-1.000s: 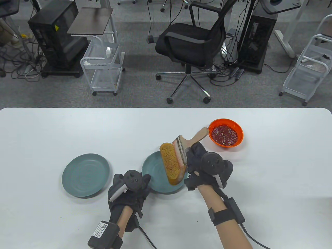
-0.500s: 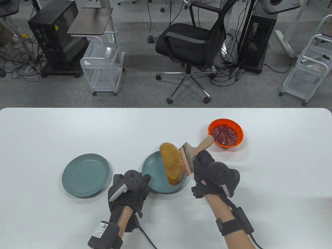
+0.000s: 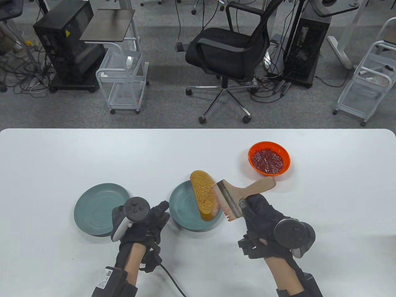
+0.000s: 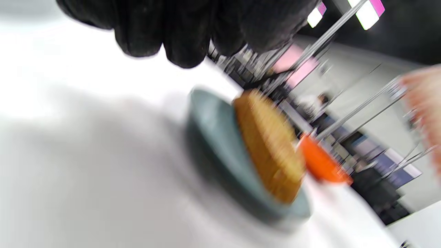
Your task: Dip brush into ketchup and spread onto bread slice
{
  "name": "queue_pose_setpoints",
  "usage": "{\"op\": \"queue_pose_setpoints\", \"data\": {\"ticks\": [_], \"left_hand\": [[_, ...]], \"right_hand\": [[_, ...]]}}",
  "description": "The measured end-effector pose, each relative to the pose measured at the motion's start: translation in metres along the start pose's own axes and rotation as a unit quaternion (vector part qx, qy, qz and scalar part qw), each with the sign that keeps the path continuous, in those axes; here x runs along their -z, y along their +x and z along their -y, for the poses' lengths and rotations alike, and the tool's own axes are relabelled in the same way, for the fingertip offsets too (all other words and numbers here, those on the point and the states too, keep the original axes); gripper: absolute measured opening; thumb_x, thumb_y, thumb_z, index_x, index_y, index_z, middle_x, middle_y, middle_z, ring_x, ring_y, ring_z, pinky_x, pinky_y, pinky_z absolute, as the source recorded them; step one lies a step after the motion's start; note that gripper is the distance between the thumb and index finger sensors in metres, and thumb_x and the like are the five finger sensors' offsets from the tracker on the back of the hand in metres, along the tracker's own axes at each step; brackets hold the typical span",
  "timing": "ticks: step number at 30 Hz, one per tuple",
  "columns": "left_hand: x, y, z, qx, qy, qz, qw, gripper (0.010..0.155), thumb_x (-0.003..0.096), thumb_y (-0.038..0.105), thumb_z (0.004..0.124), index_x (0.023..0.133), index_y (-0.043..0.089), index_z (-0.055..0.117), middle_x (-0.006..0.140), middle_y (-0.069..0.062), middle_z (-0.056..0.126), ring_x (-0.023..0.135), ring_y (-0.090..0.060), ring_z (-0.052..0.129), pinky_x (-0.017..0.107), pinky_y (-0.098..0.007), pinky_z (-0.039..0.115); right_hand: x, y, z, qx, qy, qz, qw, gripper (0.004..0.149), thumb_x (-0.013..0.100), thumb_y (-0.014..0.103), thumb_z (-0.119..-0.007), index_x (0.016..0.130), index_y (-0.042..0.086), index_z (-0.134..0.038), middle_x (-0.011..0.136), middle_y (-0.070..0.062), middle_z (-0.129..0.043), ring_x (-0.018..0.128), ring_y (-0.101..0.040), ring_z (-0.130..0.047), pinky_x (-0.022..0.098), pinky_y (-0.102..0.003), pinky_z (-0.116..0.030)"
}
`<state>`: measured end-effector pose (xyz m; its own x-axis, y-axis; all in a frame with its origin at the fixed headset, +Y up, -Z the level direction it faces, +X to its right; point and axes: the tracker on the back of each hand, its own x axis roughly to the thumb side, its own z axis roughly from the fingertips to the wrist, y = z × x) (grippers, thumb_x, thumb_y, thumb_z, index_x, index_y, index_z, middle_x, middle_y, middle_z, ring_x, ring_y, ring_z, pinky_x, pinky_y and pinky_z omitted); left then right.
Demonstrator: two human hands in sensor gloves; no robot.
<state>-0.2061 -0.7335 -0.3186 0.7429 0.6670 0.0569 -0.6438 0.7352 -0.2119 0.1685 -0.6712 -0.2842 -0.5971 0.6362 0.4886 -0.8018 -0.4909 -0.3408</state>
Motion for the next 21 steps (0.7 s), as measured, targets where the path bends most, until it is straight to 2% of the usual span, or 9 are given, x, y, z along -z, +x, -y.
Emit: {"op": "queue_pose_setpoints", "data": {"ticks": [3, 5, 7, 9, 11, 15, 17, 19, 21], "left_hand": [[-0.027, 0.033, -0.026, -0.002, 0.102, 0.119, 0.988, 0.049, 0.0629, 0.03, 0.072, 0.108, 0.012, 0.069, 0.099, -0.02, 0.084, 0.082, -0.046, 0.09, 0.059, -0.057, 0.07], [-0.046, 0.061, -0.038, -0.028, 0.164, 0.202, 0.965, 0.047, 0.0622, 0.03, 0.075, 0.106, 0.013, 0.073, 0.09, -0.016, 0.091, 0.066, -0.036, 0.098, 0.052, -0.05, 0.078], [-0.057, 0.082, -0.04, -0.048, 0.178, 0.27, 0.945, 0.048, 0.0609, 0.031, 0.078, 0.105, 0.014, 0.072, 0.079, -0.011, 0.097, 0.051, -0.027, 0.102, 0.044, -0.044, 0.083], [-0.064, 0.098, -0.034, -0.071, 0.14, 0.31, 0.938, 0.054, 0.0599, 0.035, 0.081, 0.109, 0.016, 0.067, 0.071, -0.009, 0.101, 0.043, -0.025, 0.103, 0.038, -0.042, 0.084], [-0.067, 0.108, -0.023, -0.092, 0.074, 0.32, 0.94, 0.063, 0.0592, 0.039, 0.083, 0.113, 0.018, 0.057, 0.069, -0.007, 0.102, 0.04, -0.025, 0.103, 0.036, -0.042, 0.084], [-0.068, 0.112, -0.007, -0.077, 0.045, 0.333, 0.939, 0.069, 0.0586, 0.04, 0.084, 0.115, 0.017, 0.051, 0.058, -0.005, 0.105, 0.027, -0.022, 0.103, 0.026, -0.038, 0.085], [-0.067, 0.11, -0.008, -0.06, 0.053, 0.328, 0.941, 0.064, 0.0585, 0.041, 0.084, 0.112, 0.015, 0.059, 0.052, -0.003, 0.106, 0.021, -0.019, 0.102, 0.021, -0.036, 0.085], [-0.064, 0.105, -0.012, -0.073, 0.059, 0.331, 0.939, 0.049, 0.0589, 0.041, 0.083, 0.1, 0.014, 0.08, 0.048, 0.0, 0.107, 0.019, -0.017, 0.103, 0.019, -0.034, 0.086], [-0.063, 0.101, -0.013, -0.102, 0.046, 0.327, 0.938, 0.044, 0.0586, 0.039, 0.084, 0.095, 0.014, 0.084, 0.048, -0.002, 0.108, 0.019, -0.018, 0.103, 0.02, -0.036, 0.086]], "right_hand": [[-0.002, 0.011, -0.008, -0.011, 0.022, 0.02, 0.999, 0.045, 0.051, 0.027, -0.085, 0.091, 0.009, -0.076, 0.077, -0.021, -0.088, 0.051, -0.034, -0.109, 0.027, -0.038, -0.097], [-0.003, 0.022, -0.015, -0.03, 0.044, 0.056, 0.997, 0.044, 0.051, 0.027, -0.085, 0.091, 0.01, -0.076, 0.077, -0.021, -0.088, 0.052, -0.034, -0.108, 0.028, -0.039, -0.096], [-0.005, 0.034, -0.024, -0.043, 0.07, 0.087, 0.993, 0.044, 0.051, 0.027, -0.085, 0.091, 0.011, -0.077, 0.078, -0.02, -0.088, 0.054, -0.034, -0.108, 0.029, -0.039, -0.096], [-0.009, 0.045, -0.033, -0.055, 0.091, 0.115, 0.988, 0.044, 0.051, 0.026, -0.085, 0.091, 0.011, -0.077, 0.079, -0.02, -0.088, 0.054, -0.035, -0.108, 0.029, -0.041, -0.095], [-0.014, 0.057, -0.043, -0.076, 0.114, 0.148, 0.979, 0.044, 0.05, 0.026, -0.085, 0.091, 0.012, -0.077, 0.079, -0.019, -0.088, 0.055, -0.034, -0.107, 0.03, -0.041, -0.095], [-0.023, 0.074, -0.056, -0.116, 0.154, 0.201, 0.96, 0.044, 0.05, 0.027, -0.085, 0.091, 0.014, -0.078, 0.08, -0.018, -0.088, 0.057, -0.033, -0.107, 0.031, -0.041, -0.094], [-0.025, 0.077, -0.059, -0.125, 0.161, 0.205, 0.957, 0.044, 0.049, 0.027, -0.085, 0.091, 0.014, -0.078, 0.08, -0.017, -0.089, 0.057, -0.033, -0.107, 0.032, -0.04, -0.094], [-0.027, 0.078, -0.061, -0.128, 0.169, 0.207, 0.955, 0.043, 0.049, 0.027, -0.085, 0.091, 0.017, -0.079, 0.081, -0.016, -0.088, 0.06, -0.033, -0.106, 0.033, -0.041, -0.094], [-0.028, 0.079, -0.062, -0.125, 0.167, 0.21, 0.955, 0.043, 0.049, 0.029, -0.086, 0.091, 0.018, -0.08, 0.082, -0.015, -0.088, 0.061, -0.033, -0.106, 0.034, -0.041, -0.093]]}}
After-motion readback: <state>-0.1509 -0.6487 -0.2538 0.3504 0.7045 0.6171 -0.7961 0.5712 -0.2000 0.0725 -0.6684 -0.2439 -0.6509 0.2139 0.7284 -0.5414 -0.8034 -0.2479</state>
